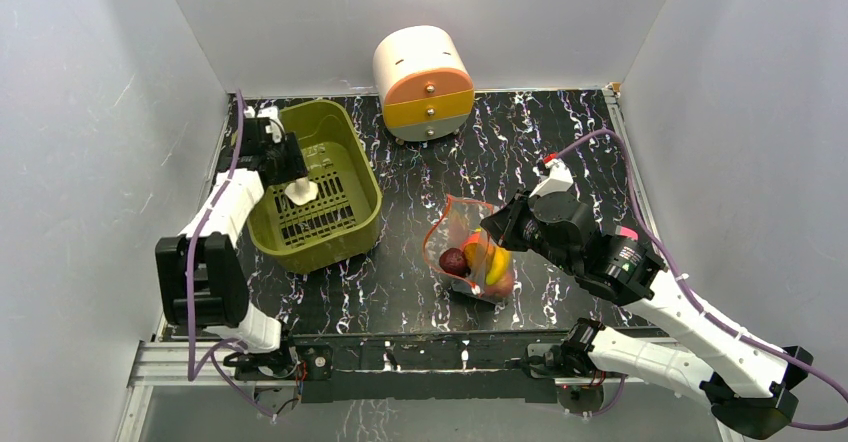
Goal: Place the food in the zip-top bag and seal the zipper
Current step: Pick up the fake vegetable from the bin, then place the fake vegetable in the zipper food storage bag.
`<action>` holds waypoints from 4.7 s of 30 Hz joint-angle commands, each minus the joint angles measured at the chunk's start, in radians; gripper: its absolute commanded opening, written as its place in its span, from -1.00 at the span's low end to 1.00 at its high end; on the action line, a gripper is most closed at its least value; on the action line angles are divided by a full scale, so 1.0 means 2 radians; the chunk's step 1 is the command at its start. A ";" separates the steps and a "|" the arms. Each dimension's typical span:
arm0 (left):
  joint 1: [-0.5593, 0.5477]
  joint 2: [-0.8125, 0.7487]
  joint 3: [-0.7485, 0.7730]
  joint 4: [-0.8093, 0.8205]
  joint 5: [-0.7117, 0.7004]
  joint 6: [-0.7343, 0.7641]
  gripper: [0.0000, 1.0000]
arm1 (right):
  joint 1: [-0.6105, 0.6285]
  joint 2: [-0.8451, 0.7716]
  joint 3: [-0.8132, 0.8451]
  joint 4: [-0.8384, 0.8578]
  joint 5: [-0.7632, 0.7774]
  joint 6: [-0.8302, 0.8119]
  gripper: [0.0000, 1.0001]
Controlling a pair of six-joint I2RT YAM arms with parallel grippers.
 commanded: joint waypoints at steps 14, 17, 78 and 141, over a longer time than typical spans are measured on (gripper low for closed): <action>-0.005 0.106 -0.009 0.097 -0.012 0.023 -0.17 | 0.001 -0.006 0.018 0.010 0.008 0.007 -1.00; -0.006 0.111 0.001 0.087 -0.014 0.032 -0.41 | 0.001 -0.005 0.017 0.012 0.008 0.007 -1.00; -0.345 -0.253 -0.087 0.111 0.158 -0.236 -0.93 | 0.001 -0.008 -0.001 0.066 0.041 0.044 -1.00; -0.474 -0.263 -0.095 -0.008 0.369 0.263 0.03 | 0.001 0.053 0.059 0.102 -0.168 -0.094 -1.00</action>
